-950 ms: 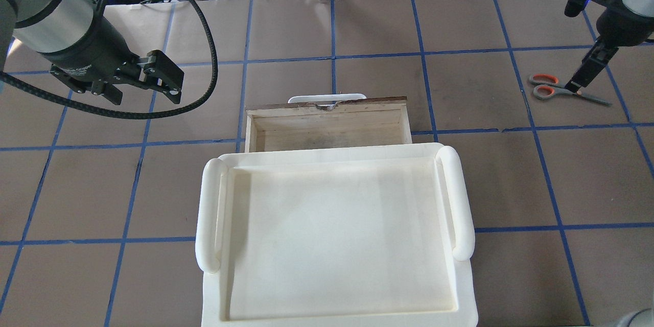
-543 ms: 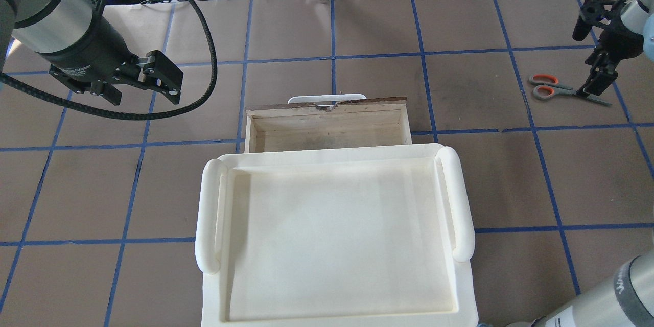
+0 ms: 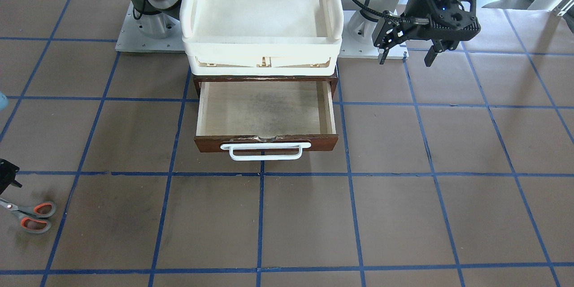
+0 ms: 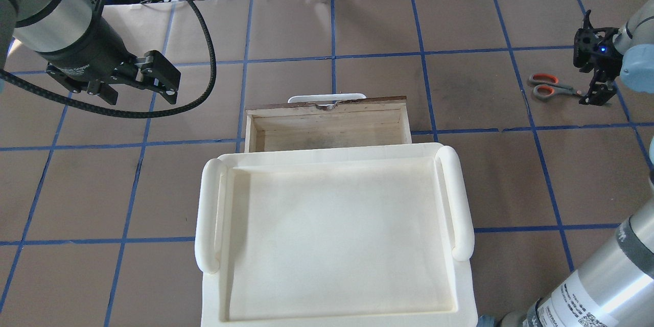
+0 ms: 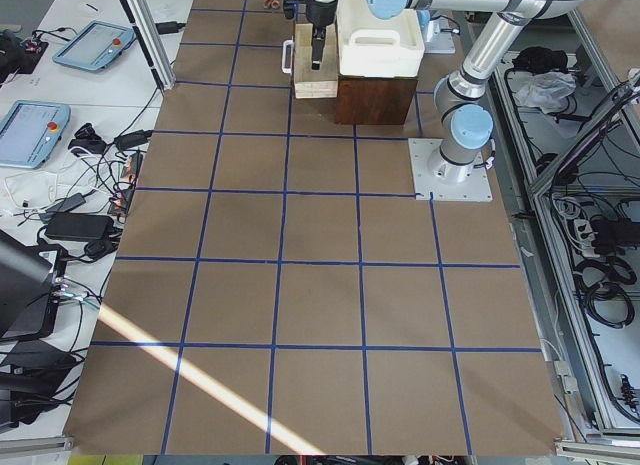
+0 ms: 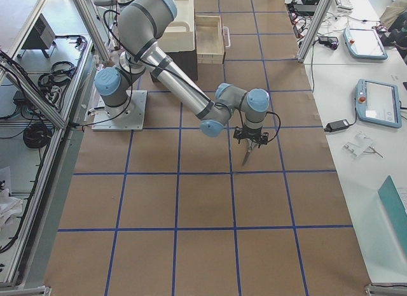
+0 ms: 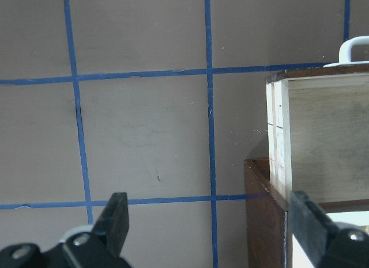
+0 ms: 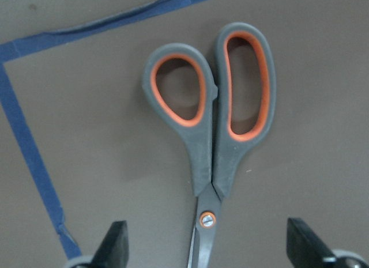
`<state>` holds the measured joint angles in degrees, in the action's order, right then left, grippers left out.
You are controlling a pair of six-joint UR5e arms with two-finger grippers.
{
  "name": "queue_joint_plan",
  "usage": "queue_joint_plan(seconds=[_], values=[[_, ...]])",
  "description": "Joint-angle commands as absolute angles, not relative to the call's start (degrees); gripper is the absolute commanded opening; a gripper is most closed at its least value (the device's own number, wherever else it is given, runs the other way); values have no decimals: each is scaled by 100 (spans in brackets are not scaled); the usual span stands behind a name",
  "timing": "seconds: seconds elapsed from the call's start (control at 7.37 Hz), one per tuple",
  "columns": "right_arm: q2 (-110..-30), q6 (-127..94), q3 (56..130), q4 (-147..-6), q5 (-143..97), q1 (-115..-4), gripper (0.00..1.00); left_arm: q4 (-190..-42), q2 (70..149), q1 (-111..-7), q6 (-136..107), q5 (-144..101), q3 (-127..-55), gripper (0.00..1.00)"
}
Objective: Put scissors in drawer and close it
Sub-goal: 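Move the right gripper outward over the grey-and-orange scissors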
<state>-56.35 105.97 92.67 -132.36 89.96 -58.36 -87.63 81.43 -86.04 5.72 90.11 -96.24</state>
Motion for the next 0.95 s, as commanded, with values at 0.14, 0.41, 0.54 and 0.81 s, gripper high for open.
queue_joint_plan(seconds=[0.14, 0.41, 0.54, 0.81], values=[[-5537, 10556, 9325, -13368, 8615, -5836, 88, -8772, 8130, -8613, 580, 9009, -9624, 100], [-5537, 10547, 9325, -13351, 8604, -5836, 78, -8780, 8104, -8613, 571, 9000, -9624, 100], [-5528, 10556, 9325, -13342, 8604, -5836, 72, -8772, 8130, -8613, 554, 8991, -9624, 100], [-5537, 10547, 9325, -13333, 8631, -5836, 51, -8771, 8104, -8613, 554, 8991, -9624, 100]])
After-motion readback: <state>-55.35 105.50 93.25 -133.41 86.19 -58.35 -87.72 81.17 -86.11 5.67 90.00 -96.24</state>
